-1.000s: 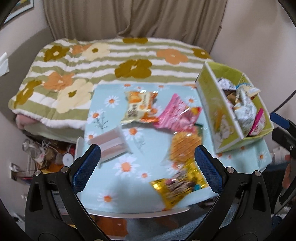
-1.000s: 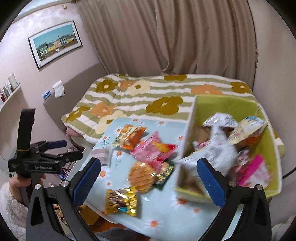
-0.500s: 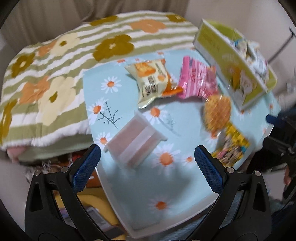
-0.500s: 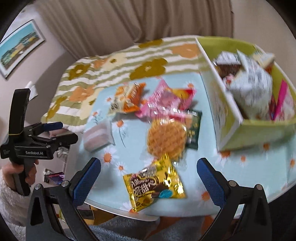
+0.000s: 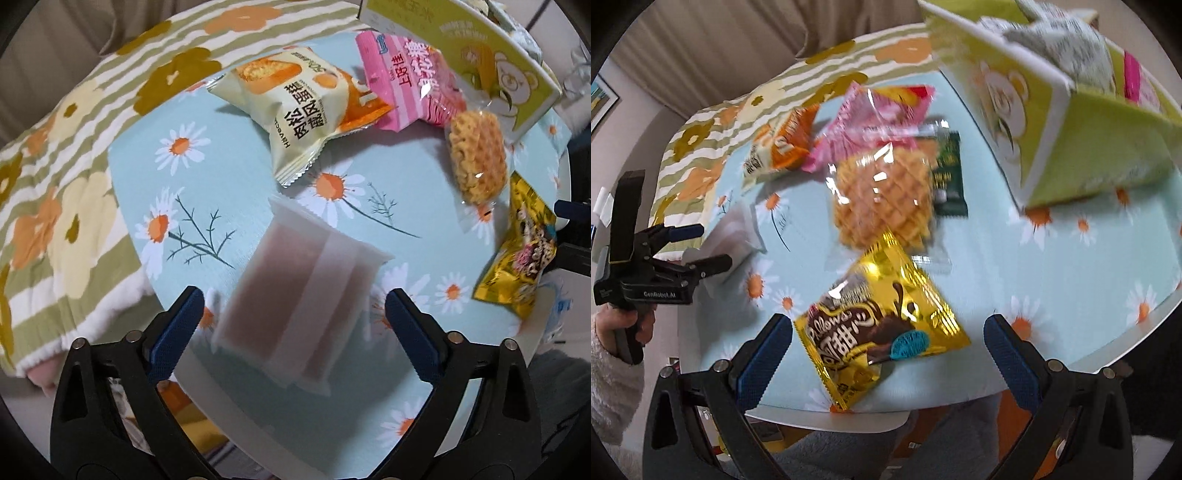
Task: Organize snacks
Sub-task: 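Grasp the white pink-striped packet with left tool while right tool grasps the gold chocolate bag, then carry both held packets over the cardboard box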
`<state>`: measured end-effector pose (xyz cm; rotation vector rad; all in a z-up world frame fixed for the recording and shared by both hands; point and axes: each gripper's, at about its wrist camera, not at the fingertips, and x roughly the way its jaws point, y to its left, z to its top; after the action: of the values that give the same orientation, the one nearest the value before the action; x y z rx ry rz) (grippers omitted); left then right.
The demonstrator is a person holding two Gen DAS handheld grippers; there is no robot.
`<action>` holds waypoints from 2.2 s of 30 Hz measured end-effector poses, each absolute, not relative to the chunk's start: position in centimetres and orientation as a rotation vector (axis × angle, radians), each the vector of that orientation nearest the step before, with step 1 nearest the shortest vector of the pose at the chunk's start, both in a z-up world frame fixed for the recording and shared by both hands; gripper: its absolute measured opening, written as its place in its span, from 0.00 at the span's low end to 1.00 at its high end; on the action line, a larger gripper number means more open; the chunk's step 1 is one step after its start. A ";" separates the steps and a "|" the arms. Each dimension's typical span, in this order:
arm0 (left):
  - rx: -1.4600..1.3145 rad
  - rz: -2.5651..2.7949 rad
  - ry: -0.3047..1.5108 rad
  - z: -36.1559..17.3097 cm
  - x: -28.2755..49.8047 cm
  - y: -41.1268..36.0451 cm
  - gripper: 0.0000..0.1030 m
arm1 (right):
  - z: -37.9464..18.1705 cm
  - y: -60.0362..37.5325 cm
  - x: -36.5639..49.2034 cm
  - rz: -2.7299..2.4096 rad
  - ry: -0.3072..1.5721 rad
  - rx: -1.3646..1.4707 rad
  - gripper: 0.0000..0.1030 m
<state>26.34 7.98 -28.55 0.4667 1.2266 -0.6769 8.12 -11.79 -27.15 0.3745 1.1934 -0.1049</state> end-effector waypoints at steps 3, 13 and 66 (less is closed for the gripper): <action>0.496 -0.695 1.246 -29.6 26.6 7.8 0.82 | -28.1 -11.7 8.1 -0.095 1.210 0.408 1.00; 0.528 -0.709 1.235 -30.4 26.3 7.7 0.70 | -29.5 -10.8 8.5 -0.074 1.209 0.459 1.00; 0.302 -0.636 0.961 -11.7 24.5 0.6 0.66 | -13.2 -16.7 10.8 0.014 0.842 0.290 0.53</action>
<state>24.54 0.56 -11.66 0.3015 0.9609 -0.6355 10.84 -16.65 -13.22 0.2899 0.8419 0.0141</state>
